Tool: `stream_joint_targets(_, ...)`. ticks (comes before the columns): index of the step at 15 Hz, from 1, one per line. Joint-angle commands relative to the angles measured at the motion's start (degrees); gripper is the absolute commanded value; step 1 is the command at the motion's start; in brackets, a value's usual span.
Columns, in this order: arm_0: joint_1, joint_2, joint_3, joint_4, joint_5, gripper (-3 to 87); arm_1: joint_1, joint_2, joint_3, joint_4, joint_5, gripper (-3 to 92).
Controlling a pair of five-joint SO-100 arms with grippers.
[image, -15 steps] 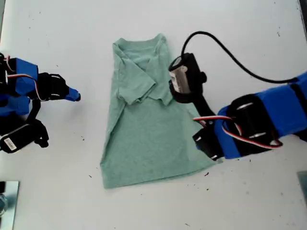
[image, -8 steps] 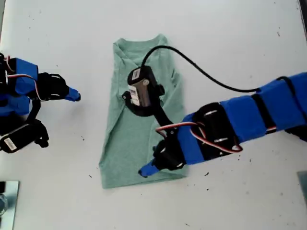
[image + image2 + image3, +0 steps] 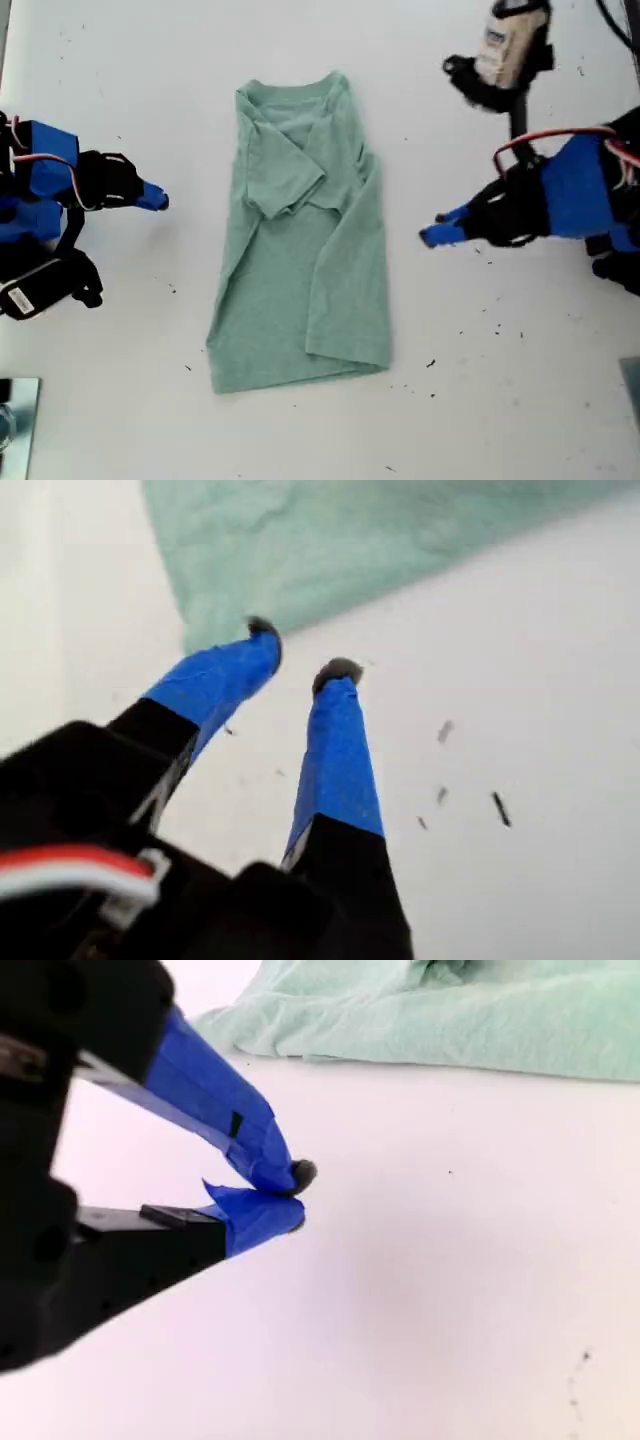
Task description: Fold t shirt
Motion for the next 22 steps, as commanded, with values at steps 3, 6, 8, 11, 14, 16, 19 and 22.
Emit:
stream_joint_targets(3, 10.37, -14.68, -24.7, 5.71, -5.1, -0.2, 11.69, 45.09, 38.85, 5.45, 0.44, 2.5)
stream_joint_targets(6, 20.04, -34.19, -61.52, 23.64, -5.8, -0.2, 14.68, 46.76, 44.12, 5.19, -1.05, 2.5)
stream_joint_targets(8, 25.58, -44.82, -80.33, 34.28, -7.65, -0.2, 16.35, 46.76, 44.47, 5.8, -1.58, 2.5)
stream_joint_targets(11, 31.29, -49.39, -85.87, 37.18, -12.39, 24.7, 16.96, 46.76, 44.65, 6.33, -1.05, 2.5)
stream_joint_targets(14, 33.66, -50.98, -82.79, 37.35, -16.17, 29.2, 16.96, 46.76, 44.65, 6.42, -0.79, 2.5)
stream_joint_targets(16, 35.6, -49.66, -70.31, 32.08, -20.65, 29.5, 16.7, 46.76, 44.65, 6.42, -0.7, 2.5)
stream_joint_targets(19, 40.34, -45.35, -45.7, 10.37, -27.51, 28.5, 16.44, 46.76, 44.65, 6.5, -0.53, 2.5)
stream_joint_targets(22, 43.15, -54.58, -42.19, -2.72, -28.74, 27.8, 16.35, 46.76, 44.65, 6.5, -0.44, 2.5)
